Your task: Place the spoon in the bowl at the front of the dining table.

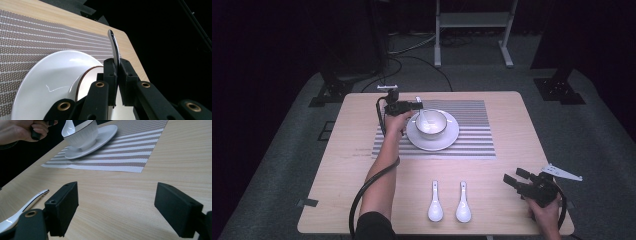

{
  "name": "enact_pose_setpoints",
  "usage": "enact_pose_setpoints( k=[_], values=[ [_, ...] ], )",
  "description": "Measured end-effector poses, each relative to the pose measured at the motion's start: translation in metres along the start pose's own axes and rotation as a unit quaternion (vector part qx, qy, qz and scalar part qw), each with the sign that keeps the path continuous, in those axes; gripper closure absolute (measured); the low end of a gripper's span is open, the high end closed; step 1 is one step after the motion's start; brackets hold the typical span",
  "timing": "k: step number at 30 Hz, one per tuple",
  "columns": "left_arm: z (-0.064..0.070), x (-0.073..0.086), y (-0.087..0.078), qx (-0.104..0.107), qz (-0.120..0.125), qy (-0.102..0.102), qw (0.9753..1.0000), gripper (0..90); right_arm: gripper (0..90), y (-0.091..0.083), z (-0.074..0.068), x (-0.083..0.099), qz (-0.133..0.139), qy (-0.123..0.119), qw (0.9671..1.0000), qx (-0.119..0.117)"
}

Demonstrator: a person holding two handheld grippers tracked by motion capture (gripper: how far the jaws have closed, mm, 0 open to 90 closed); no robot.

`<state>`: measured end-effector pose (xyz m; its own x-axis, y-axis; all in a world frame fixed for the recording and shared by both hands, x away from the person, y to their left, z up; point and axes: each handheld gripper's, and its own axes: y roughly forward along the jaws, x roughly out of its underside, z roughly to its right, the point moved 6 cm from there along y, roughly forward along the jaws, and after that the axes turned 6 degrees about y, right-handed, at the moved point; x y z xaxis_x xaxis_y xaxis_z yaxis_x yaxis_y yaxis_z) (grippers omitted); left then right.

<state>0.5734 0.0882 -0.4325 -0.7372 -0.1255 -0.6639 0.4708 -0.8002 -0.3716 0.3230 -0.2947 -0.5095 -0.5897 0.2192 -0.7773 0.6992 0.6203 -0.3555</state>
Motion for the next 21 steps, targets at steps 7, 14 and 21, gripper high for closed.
enact_pose_setpoints(
  k=[7,14,21],
  values=[
    [-0.005,0.007,-0.006,0.001,-0.011,0.005,0.9999,84.5,18.4,0.000,0.000,0.000,-0.001,0.000,1.0000,0.000],
    [-0.008,0.016,-0.008,0.002,-0.032,0.015,0.9994,84.0,18.4,0.000,-0.001,0.001,-0.002,0.001,1.0000,-0.001],
    [-0.011,0.018,-0.012,0.001,-0.033,0.013,0.9994,82.5,18.4,0.000,-0.001,0.001,-0.003,0.001,1.0000,-0.001]
  ],
)
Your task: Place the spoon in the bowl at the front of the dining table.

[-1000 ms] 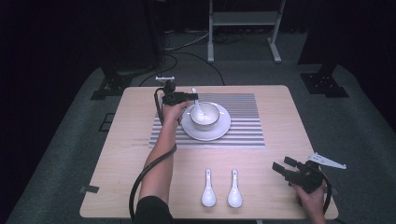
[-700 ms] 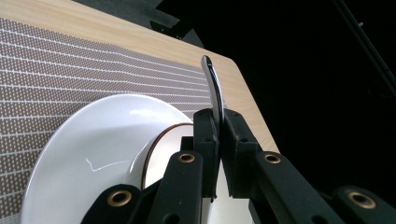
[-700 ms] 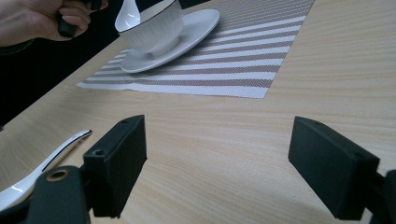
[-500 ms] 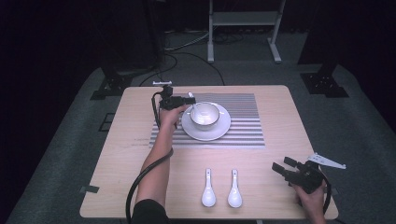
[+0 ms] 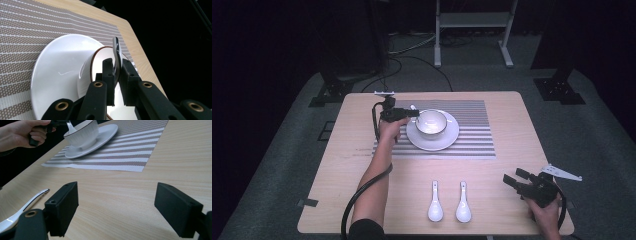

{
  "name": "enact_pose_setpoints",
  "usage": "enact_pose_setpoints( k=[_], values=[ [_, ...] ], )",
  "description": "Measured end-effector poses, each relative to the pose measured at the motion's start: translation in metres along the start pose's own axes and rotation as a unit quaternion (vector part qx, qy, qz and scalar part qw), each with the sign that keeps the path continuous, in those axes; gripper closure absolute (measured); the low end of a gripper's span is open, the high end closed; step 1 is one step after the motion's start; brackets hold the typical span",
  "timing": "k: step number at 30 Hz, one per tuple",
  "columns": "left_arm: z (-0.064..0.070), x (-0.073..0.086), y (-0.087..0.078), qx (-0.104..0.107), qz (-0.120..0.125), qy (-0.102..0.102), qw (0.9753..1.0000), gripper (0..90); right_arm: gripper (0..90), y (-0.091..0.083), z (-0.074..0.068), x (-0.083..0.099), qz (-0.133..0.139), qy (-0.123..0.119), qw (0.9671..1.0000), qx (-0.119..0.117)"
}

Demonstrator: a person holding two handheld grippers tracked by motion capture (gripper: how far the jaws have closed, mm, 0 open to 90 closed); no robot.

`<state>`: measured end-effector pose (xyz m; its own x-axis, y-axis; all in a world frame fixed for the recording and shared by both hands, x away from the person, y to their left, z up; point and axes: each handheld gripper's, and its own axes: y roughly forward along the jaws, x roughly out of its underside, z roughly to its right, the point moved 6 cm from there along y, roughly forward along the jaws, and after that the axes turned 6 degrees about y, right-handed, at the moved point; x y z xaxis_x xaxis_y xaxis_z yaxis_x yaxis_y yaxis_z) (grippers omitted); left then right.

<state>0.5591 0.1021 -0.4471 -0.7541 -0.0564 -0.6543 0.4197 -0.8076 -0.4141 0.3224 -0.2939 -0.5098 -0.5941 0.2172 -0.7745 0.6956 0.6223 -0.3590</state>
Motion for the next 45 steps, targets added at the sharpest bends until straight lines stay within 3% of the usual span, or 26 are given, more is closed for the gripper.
enact_pose_setpoints(
  k=[12,23,36,45],
  values=[
    [-0.006,0.008,-0.007,0.008,0.003,-0.008,0.9999,78.1,18.4,0.000,0.000,0.000,-0.001,-0.001,1.0000,0.000],
    [-0.012,0.017,-0.012,0.002,0.005,-0.015,0.9999,66.0,18.3,0.000,0.000,0.000,0.000,0.000,1.0000,0.000],
    [-0.012,0.023,-0.013,0.010,0.004,-0.019,0.9998,56.7,18.4,0.000,0.002,-0.001,0.004,0.004,1.0000,-0.006],
    [-0.011,0.028,-0.023,0.020,0.004,-0.019,0.9996,51.5,18.4,0.000,0.002,-0.002,0.006,0.008,0.9999,-0.007]
  ],
)
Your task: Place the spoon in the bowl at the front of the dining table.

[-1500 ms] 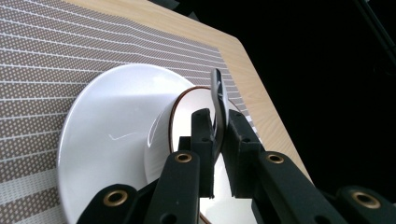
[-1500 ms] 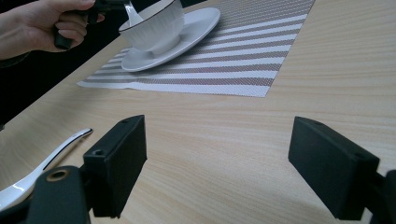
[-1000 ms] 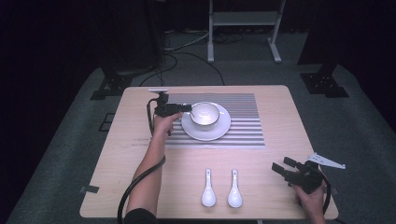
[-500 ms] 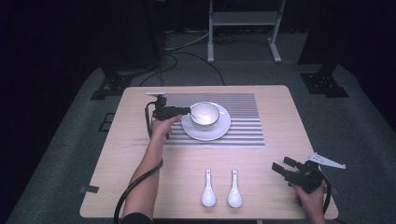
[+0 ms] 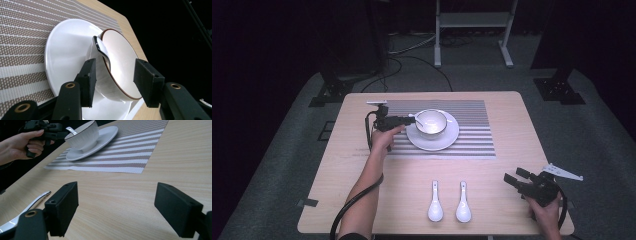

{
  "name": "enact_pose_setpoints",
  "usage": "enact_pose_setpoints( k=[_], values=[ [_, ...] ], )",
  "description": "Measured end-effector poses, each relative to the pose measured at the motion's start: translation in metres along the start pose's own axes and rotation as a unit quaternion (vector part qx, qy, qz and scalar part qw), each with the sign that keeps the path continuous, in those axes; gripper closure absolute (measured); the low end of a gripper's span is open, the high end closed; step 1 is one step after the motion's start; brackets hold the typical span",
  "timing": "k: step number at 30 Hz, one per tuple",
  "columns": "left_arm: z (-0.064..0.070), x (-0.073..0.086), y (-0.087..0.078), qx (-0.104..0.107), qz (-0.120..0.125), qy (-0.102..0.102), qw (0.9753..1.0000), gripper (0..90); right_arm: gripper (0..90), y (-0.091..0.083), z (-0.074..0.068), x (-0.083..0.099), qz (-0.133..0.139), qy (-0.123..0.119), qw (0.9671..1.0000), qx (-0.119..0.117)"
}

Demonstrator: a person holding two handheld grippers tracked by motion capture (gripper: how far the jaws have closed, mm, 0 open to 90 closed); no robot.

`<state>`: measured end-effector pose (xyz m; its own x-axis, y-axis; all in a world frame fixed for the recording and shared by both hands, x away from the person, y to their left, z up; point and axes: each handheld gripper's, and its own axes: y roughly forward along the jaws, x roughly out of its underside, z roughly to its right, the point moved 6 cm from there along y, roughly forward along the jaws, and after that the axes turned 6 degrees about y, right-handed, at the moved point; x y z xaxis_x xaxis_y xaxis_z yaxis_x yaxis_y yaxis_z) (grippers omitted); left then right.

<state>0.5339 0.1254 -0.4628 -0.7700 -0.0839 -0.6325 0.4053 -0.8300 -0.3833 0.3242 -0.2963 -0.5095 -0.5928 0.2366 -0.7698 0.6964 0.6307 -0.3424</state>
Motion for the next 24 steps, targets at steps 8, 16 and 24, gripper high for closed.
enact_pose_setpoints(
  k=[8,16,24],
  values=[
    [0.003,0.004,-0.015,0.002,-0.001,0.008,1.0000,48.5,18.3,0.000,0.001,0.000,0.001,0.000,1.0000,0.006],
    [0.008,0.011,-0.027,-0.003,-0.011,0.017,0.9998,42.9,18.4,-0.001,0.000,0.000,0.001,0.001,1.0000,0.008],
    [0.014,0.021,-0.023,0.008,-0.027,0.026,0.9993,38.3,18.3,-0.001,0.001,0.000,0.001,0.001,1.0000,0.008]
  ],
)
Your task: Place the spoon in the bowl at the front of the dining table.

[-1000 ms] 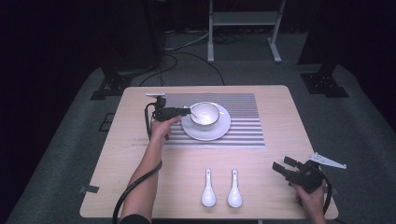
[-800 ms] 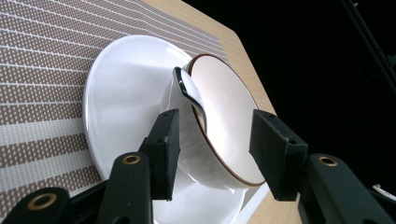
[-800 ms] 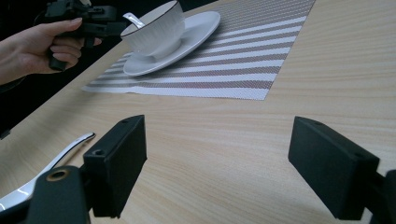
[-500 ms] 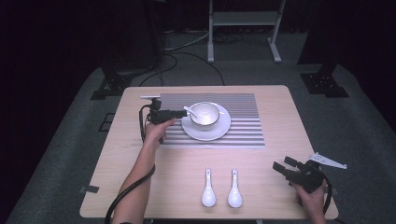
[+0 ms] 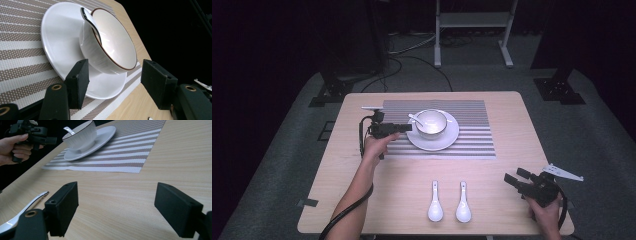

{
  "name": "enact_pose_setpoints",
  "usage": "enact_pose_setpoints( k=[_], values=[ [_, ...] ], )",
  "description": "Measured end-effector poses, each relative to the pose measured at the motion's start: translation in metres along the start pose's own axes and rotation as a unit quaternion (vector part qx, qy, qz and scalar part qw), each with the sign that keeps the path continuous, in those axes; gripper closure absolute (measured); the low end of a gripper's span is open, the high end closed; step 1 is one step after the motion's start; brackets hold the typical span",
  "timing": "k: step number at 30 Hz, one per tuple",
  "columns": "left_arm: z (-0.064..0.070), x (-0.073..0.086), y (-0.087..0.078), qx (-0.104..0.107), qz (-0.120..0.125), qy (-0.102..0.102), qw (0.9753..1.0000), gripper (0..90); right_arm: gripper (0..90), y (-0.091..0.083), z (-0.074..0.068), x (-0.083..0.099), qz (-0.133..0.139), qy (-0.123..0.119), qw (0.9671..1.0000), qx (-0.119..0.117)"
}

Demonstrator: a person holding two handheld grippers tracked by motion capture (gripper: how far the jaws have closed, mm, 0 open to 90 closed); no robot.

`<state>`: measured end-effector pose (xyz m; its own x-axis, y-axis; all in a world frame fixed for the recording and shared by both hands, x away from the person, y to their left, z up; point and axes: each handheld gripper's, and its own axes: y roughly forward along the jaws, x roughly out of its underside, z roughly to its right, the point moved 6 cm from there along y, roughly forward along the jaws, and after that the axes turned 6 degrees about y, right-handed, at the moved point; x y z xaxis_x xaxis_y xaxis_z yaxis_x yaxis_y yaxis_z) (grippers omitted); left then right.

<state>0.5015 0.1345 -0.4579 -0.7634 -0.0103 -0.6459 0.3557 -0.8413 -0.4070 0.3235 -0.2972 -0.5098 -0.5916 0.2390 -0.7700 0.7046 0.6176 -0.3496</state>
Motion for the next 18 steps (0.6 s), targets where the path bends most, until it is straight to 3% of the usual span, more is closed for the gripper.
enact_pose_setpoints(
  k=[14,18],
  values=[
    [0.007,0.009,-0.010,0.005,-0.005,0.019,0.9998,31.1,18.3,0.000,0.000,0.000,0.000,0.000,1.0000,0.002],
    [0.003,0.014,-0.015,0.002,-0.008,0.016,0.9998,29.1,18.3,0.000,0.000,0.000,-0.001,0.000,1.0000,0.003]
  ],
)
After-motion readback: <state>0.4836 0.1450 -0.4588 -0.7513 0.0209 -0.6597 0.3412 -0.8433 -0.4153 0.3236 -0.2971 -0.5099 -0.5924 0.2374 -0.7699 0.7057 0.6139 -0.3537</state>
